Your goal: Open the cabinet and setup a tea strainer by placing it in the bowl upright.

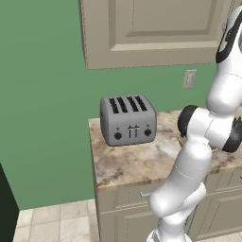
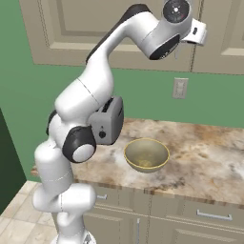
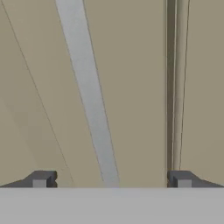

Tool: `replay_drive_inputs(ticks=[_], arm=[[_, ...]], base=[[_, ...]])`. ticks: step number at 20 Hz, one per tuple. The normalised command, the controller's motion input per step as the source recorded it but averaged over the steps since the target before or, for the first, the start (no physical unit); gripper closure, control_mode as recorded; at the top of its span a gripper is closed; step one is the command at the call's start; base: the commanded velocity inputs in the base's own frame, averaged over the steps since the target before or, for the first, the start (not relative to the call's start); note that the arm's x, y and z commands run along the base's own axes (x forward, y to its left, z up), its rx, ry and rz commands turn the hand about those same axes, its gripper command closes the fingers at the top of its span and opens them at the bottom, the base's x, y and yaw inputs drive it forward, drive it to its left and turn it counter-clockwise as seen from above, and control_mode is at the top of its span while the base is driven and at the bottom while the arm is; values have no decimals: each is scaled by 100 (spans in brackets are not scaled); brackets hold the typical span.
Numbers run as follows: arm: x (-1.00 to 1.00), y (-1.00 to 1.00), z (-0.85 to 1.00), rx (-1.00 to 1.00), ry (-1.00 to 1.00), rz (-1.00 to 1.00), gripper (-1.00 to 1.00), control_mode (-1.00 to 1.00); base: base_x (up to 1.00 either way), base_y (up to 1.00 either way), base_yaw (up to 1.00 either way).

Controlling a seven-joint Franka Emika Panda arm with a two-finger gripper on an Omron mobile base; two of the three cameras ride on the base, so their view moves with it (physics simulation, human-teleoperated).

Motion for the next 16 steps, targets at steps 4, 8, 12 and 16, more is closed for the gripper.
replay_drive_inputs(ticks=[4, 8, 12, 16], arm=[[18, -24, 0, 0, 0, 0, -100, -100], [20, 0, -2, 0, 0, 5, -100, -100], [25, 0, -8, 1, 0, 5, -100, -100], [28, 0, -10, 2, 0, 5, 100, -100]], base=[[0, 0, 0], [0, 0, 0], [0, 0, 0], [0, 0, 0]])
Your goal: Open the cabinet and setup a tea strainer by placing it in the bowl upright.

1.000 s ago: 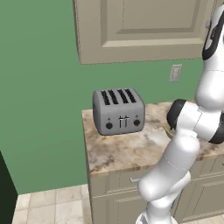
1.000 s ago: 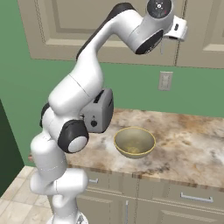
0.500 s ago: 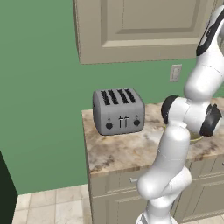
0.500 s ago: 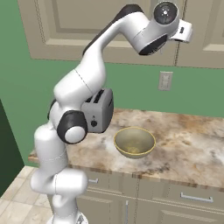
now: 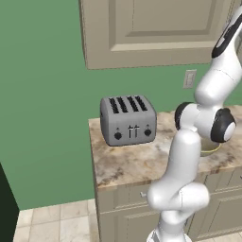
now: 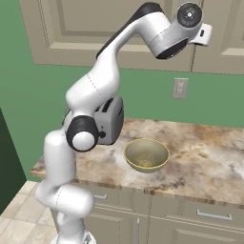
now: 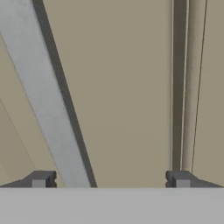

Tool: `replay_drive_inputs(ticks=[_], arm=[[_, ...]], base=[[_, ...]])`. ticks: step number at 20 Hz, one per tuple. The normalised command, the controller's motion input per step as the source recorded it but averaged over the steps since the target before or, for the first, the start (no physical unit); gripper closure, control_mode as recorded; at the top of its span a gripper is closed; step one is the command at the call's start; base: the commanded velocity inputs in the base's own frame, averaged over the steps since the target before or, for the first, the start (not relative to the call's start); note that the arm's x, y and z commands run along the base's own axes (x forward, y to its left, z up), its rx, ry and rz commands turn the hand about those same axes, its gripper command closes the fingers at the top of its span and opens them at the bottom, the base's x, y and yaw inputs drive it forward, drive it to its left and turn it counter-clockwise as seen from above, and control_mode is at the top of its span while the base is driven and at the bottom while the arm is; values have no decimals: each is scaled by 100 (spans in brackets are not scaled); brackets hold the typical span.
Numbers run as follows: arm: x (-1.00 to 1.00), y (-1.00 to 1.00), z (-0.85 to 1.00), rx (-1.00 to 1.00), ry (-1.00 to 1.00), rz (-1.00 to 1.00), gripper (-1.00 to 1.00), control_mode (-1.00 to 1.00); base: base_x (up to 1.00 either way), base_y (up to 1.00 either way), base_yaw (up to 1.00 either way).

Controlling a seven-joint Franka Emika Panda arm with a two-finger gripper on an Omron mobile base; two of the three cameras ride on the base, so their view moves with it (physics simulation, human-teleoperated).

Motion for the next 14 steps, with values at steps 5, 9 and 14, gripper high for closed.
replay_drive_inputs(ticks=[5, 9, 14], arm=[[21, 14, -4, 0, 0, 1, 100, -100], [5, 31, -4, 0, 0, 0, 100, -100], [1, 34, -5, 0, -1, 0, 100, -100]], base=[[0, 0, 0], [0, 0, 0], [0, 0, 0]])
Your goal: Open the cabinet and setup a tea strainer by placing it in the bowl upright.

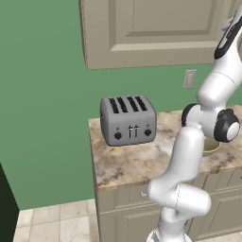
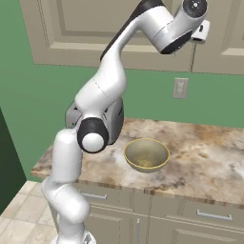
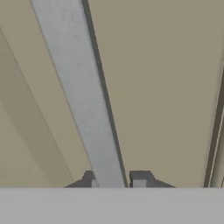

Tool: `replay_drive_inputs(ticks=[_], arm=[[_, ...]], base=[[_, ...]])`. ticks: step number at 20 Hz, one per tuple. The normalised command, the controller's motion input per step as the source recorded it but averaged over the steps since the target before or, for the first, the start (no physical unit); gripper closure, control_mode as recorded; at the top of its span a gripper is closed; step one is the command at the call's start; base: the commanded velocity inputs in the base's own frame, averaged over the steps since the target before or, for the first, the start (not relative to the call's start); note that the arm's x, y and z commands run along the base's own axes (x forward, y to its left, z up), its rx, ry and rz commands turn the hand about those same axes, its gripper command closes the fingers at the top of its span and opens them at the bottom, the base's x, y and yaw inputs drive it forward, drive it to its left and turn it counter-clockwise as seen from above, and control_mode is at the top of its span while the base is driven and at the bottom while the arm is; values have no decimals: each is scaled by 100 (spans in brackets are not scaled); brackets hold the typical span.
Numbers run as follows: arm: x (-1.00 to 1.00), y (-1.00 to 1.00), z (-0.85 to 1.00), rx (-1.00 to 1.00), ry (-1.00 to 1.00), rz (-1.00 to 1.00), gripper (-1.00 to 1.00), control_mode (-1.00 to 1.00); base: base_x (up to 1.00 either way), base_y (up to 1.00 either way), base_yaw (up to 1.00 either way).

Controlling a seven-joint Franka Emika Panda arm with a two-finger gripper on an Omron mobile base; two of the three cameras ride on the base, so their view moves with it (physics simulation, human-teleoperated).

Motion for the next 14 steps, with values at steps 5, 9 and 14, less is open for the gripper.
replay_drive_inputs(ticks=[5, 9, 14], arm=[[-15, 29, -5, 0, -4, -6, 100, -100], [-51, 18, -3, 0, -6, -16, 100, -100], [-58, 24, -4, 0, -7, -23, 100, -100]], base=[[0, 0, 0], [0, 0, 0], [0, 0, 0]])
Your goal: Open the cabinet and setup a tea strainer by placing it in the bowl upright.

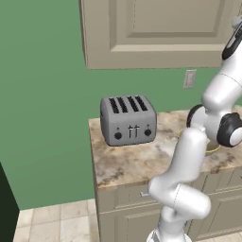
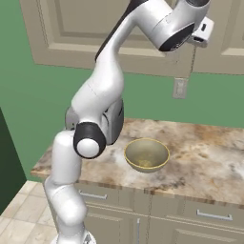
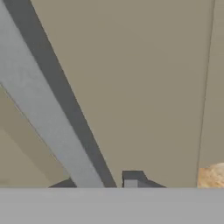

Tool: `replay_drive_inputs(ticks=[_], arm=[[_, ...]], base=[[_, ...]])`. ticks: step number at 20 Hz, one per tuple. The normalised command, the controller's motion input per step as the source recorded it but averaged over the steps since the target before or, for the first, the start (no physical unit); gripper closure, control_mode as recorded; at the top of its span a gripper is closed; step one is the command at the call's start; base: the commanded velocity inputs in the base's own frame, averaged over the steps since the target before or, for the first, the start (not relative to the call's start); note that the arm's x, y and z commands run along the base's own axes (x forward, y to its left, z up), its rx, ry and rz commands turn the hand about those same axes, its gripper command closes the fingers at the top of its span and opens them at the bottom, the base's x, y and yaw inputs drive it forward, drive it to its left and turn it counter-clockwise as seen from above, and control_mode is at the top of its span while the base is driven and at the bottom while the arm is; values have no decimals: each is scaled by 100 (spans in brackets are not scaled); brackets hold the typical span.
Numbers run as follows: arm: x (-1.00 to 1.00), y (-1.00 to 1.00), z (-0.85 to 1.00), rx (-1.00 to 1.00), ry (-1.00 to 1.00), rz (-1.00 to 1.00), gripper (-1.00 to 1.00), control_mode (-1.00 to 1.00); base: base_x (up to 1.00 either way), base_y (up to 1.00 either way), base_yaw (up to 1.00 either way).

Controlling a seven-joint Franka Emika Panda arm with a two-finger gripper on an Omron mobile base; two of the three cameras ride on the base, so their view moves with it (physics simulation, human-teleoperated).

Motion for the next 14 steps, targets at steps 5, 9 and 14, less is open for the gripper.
replay_drive_inputs(ticks=[5, 9, 14], arm=[[-71, 33, -29, 0, -6, -27, 100, -100], [-71, 39, -86, -1, -8, -28, 100, -100], [-62, 36, -95, -10, -23, -26, 100, -100]], base=[[0, 0, 0], [0, 0, 0], [0, 0, 0]])
